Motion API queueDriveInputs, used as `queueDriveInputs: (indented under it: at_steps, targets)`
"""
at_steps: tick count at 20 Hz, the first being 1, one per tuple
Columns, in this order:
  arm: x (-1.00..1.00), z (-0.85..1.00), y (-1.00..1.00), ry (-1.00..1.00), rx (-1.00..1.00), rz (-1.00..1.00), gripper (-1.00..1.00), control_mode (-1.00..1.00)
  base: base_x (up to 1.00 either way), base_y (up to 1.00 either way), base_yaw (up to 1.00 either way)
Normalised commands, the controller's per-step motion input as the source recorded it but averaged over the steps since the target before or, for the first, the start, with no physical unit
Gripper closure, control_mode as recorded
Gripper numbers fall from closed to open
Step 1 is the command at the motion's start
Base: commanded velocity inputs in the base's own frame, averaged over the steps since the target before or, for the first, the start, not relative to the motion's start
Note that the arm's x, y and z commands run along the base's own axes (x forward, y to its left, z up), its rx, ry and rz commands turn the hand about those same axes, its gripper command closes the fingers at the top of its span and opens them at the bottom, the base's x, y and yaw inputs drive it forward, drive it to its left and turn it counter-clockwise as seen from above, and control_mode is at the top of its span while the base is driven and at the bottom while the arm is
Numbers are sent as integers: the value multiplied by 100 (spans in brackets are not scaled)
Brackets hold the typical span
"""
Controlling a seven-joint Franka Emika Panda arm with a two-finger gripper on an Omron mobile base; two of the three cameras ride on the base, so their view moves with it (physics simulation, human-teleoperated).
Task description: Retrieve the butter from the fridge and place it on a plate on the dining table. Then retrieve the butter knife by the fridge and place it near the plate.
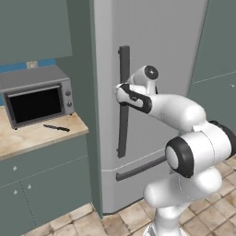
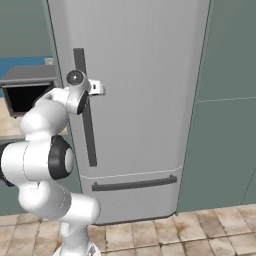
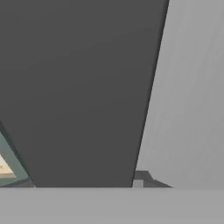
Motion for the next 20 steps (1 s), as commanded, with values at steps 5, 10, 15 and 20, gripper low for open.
queueDriveInputs:
  at_steps: [5, 10, 15, 20]
  targets:
    - [-89, 11, -54, 0, 0, 0, 100, -100, 0, 0, 0]
    - [-100, 11, -100, 0, 1, 0, 100, -100, 0, 0, 0]
    - [-100, 36, -100, 0, 3, 4, 100, -100, 0, 0, 0]
    - [-100, 24, -100, 2, 7, 4, 100, -100, 0, 0, 0]
